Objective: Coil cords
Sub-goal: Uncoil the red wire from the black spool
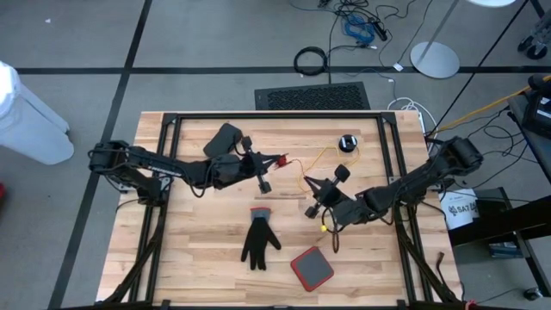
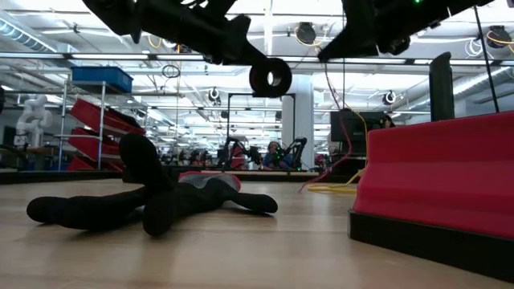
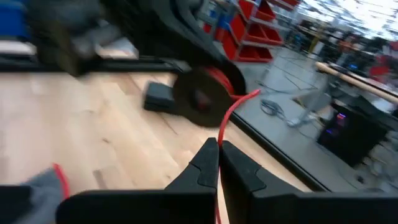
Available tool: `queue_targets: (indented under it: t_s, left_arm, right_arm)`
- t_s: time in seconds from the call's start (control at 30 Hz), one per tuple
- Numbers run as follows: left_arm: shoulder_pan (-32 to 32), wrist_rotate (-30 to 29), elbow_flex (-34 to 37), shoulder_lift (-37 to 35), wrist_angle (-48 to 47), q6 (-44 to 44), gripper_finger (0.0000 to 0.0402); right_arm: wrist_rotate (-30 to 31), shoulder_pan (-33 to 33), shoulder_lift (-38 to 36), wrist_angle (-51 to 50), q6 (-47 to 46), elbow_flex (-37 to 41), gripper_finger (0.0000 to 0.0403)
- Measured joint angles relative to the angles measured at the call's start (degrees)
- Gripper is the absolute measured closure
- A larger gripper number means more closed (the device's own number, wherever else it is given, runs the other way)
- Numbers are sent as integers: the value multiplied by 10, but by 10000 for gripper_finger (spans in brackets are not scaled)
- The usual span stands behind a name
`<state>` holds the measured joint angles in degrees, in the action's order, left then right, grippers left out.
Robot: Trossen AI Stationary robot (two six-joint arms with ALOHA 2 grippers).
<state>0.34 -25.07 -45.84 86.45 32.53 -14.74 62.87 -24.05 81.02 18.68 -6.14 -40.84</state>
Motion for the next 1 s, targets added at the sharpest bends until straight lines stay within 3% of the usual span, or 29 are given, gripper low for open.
queue_targets:
  t_s: [0.17, 0.4, 0.83, 1.0]
  left_arm:
    - [7, -15, 0, 19, 0, -10, 402]
    - [9, -14, 0, 41, 64, -6, 402]
    - [9, -7, 0, 42, 171, 8, 402]
    - [7, 27, 0, 42, 216, 10, 402]
  right_arm:
    - [-47, -5, 2, 78, 67, 0, 403]
    - [-118, -1, 12, 82, 55, 0, 403]
    - [-122, 15, 49, -48, -69, 0, 403]
    - [-120, 15, 49, -83, -83, 0, 403]
